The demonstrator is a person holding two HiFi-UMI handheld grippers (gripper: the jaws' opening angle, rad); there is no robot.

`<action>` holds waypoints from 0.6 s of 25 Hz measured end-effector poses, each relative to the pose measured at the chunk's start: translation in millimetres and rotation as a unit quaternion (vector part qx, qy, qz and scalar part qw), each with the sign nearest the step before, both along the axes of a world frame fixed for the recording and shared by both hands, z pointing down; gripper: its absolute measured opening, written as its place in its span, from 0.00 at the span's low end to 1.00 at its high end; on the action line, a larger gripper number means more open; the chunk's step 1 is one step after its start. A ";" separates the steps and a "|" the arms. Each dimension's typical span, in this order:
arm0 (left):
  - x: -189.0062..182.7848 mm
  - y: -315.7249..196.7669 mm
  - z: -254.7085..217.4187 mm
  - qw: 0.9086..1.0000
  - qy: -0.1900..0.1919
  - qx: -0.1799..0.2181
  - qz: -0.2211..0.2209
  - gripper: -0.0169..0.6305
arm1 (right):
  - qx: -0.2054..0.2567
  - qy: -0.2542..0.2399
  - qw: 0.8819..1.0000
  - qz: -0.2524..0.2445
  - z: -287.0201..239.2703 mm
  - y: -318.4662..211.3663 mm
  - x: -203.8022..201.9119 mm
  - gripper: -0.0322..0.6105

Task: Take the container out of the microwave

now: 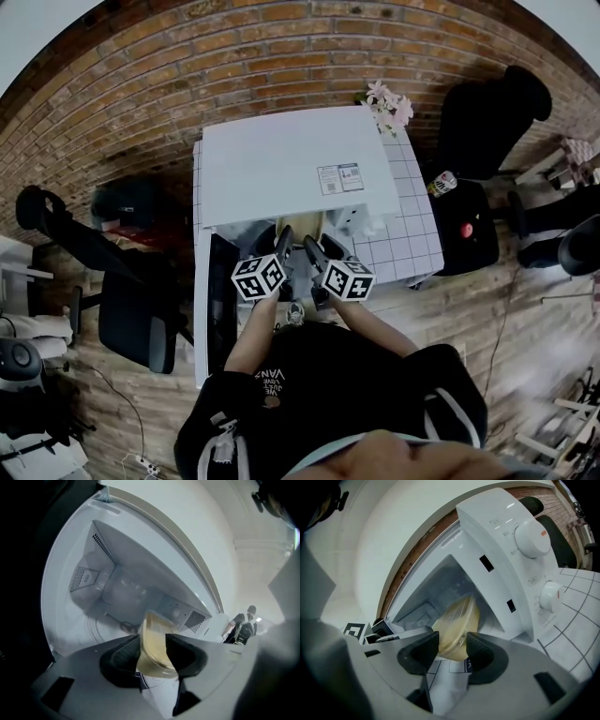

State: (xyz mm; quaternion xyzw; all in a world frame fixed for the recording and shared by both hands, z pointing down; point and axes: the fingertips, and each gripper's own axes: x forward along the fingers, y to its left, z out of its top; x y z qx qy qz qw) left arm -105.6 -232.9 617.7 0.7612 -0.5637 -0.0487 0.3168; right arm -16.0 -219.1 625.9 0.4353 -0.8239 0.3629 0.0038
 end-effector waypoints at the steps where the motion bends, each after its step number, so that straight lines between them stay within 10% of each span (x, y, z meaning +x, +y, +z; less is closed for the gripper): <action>1: 0.9 3.2 -0.8 1.000 0.000 0.000 -0.001 0.29 | 0.000 0.000 1.000 -0.003 -0.6 2.5 1.1 0.32; 15: 11.5 46.3 -16.5 0.999 -0.001 0.002 -0.036 0.29 | 0.007 0.004 0.999 -0.050 -15.9 36.8 10.8 0.32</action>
